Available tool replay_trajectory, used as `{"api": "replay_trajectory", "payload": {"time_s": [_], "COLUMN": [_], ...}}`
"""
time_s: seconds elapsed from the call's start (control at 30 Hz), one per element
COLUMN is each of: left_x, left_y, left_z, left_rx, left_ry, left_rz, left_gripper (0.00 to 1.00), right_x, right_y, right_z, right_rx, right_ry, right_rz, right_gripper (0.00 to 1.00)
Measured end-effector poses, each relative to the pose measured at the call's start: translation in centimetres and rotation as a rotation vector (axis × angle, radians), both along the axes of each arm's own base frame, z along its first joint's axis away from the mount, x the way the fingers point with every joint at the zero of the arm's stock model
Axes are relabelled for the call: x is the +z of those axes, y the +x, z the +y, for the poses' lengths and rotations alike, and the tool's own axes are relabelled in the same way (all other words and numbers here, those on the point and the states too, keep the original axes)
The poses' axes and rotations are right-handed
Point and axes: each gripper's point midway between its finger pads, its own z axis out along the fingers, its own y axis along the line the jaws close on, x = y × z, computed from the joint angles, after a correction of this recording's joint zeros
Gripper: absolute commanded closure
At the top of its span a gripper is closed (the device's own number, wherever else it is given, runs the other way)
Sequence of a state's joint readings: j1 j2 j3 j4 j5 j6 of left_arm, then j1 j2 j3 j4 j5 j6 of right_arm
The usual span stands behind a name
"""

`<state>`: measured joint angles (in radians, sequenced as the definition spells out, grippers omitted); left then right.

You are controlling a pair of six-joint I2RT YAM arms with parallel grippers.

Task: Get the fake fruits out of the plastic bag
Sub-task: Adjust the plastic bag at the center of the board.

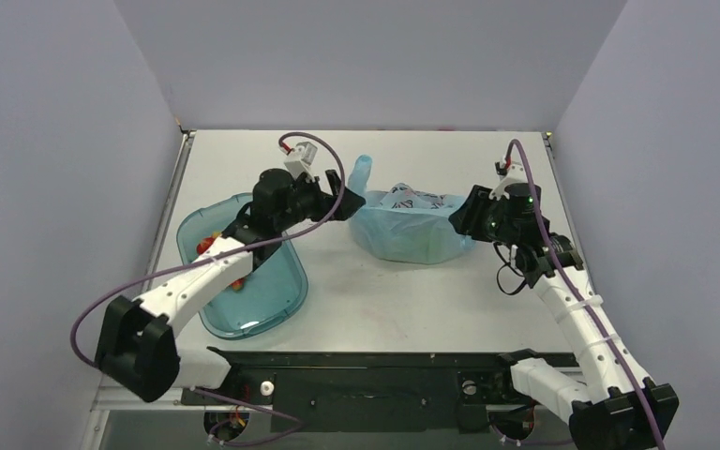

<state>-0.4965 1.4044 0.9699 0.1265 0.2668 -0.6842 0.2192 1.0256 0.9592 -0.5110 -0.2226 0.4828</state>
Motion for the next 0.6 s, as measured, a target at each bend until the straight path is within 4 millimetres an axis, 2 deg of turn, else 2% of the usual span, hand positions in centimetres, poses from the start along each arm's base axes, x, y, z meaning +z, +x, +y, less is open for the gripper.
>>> {"api": "replay_trajectory", "payload": {"time_s": [0.07, 0.17, 0.23, 0.3, 0.43, 0.6], "left_x": [2.7, 6.5, 8.1, 8.8, 8.9, 9.4], "left_y": [-2.0, -5.8, -7.9, -8.7, -8.1, -3.9], "left_z": [-0.1, -1.4, -2.2, -2.5, -2.6, -3.2], "left_rx": [-0.027, -0.100, -0.143, -0.144, -0.085, 0.074], "left_ry": [0.060, 0.156, 0.215, 0.289, 0.471, 0.662], "left_rz": [-0.119, -0.302, -0.401, -0.469, -0.557, -0.570], "left_gripper": [0.05, 0.04, 0.05, 0.05, 0.05, 0.03], "right_x": [0.6, 1.3, 1.5, 1.3, 0.9, 0.8], "right_y": [-0.6, -1.4, -1.7, -1.9, -2.1, -2.1], "right_z": [0.3, 0.7, 0.9, 1.1, 1.0, 0.0], "right_rx": [0.021, 0.048, 0.063, 0.075, 0.080, 0.037], "right_ry": [-0.017, -0.033, -0.044, -0.057, -0.086, -0.117], "right_rz": [-0.027, -0.057, -0.070, -0.072, -0.068, -0.073], "right_gripper": [0.50, 0.46, 0.45, 0.45, 0.45, 0.41]}}
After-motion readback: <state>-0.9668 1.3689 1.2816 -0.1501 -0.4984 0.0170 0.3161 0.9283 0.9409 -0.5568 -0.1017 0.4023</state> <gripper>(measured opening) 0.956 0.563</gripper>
